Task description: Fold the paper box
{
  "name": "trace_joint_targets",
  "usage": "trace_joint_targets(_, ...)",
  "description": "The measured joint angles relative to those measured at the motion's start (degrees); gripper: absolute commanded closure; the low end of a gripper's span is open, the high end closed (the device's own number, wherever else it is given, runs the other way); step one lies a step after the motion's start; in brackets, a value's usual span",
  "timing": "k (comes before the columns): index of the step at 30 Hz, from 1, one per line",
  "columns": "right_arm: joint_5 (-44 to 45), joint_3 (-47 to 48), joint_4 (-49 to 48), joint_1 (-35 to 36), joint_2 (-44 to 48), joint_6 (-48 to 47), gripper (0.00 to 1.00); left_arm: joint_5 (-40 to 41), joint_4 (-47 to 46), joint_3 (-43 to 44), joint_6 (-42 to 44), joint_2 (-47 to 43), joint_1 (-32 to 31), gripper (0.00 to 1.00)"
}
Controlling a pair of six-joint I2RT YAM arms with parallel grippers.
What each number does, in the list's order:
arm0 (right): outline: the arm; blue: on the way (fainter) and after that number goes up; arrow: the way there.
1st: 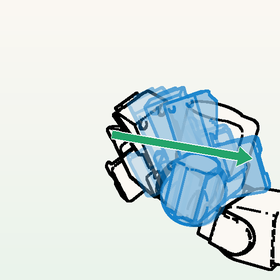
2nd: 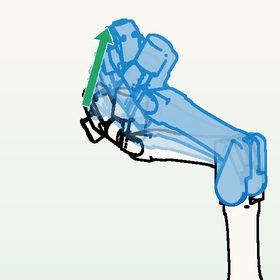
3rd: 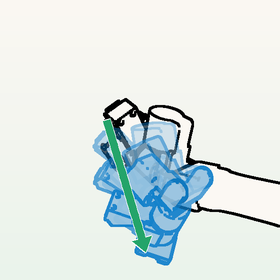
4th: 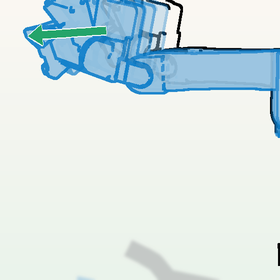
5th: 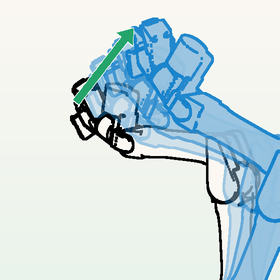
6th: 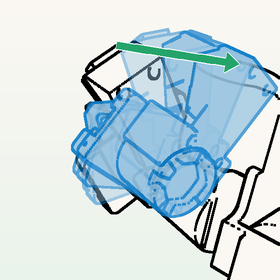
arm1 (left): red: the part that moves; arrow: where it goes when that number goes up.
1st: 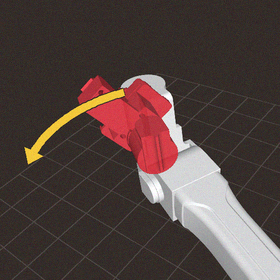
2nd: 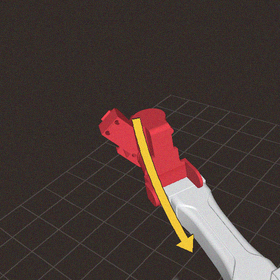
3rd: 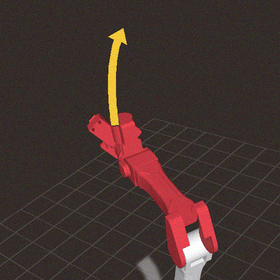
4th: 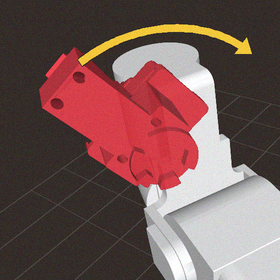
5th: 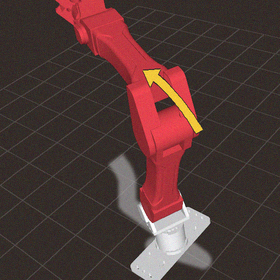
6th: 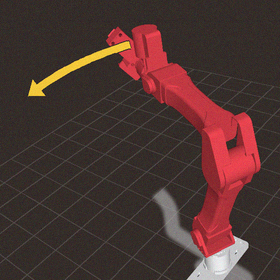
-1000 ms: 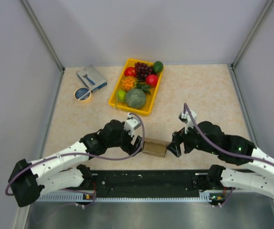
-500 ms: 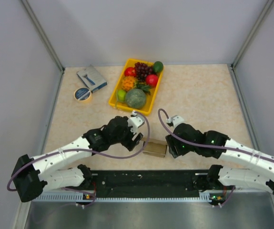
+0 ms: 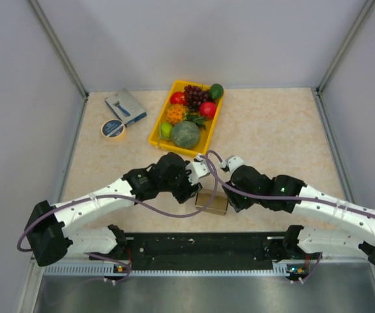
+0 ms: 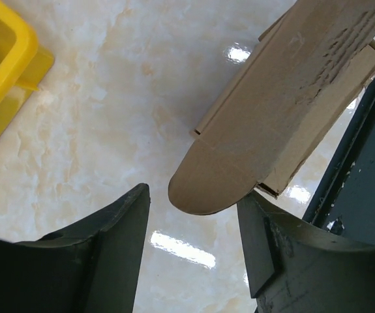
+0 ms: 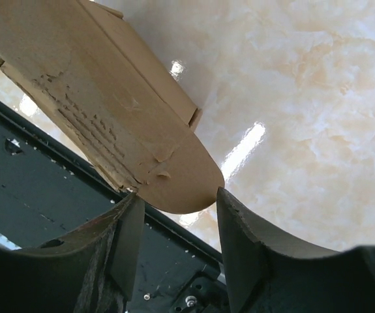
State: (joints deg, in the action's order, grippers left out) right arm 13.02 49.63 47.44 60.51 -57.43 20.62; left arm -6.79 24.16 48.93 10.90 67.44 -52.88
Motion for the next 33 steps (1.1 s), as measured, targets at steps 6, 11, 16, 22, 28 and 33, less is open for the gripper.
trace_joint_targets(6, -0.3, 0.0, -2.2, 0.0, -1.1, -1.4, 0.74, -2.5, 0.5, 0.2, -0.8, 1.3, -0.2, 0.57)
trace_joint_targets(11, -0.7, 0.0, -3.0, 0.0, -3.0, -1.6, 0.85, -3.7, 0.7, 1.4, -4.3, 1.3, -0.2, 0.66)
trace_joint_targets(16, -0.6, 0.0, -3.3, 0.0, -3.2, -1.1, 0.93, -4.2, 1.9, 3.0, -7.8, 1.2, -0.3, 0.72)
trace_joint_targets(22, -0.9, 1.5, -3.2, 0.0, -3.5, 0.5, 1.00, -5.6, 5.0, 7.1, -13.4, 2.3, -0.4, 0.80)
trace_joint_targets(28, -0.9, 2.3, -1.3, -0.2, -4.7, 2.8, 1.00, -6.8, 7.1, 9.1, -20.4, 5.9, -0.3, 0.83)
trace_joint_targets(33, -0.6, 3.0, -0.4, -0.3, -4.9, 5.0, 1.00, -6.8, 7.4, 9.1, -27.0, 6.9, -0.3, 0.83)
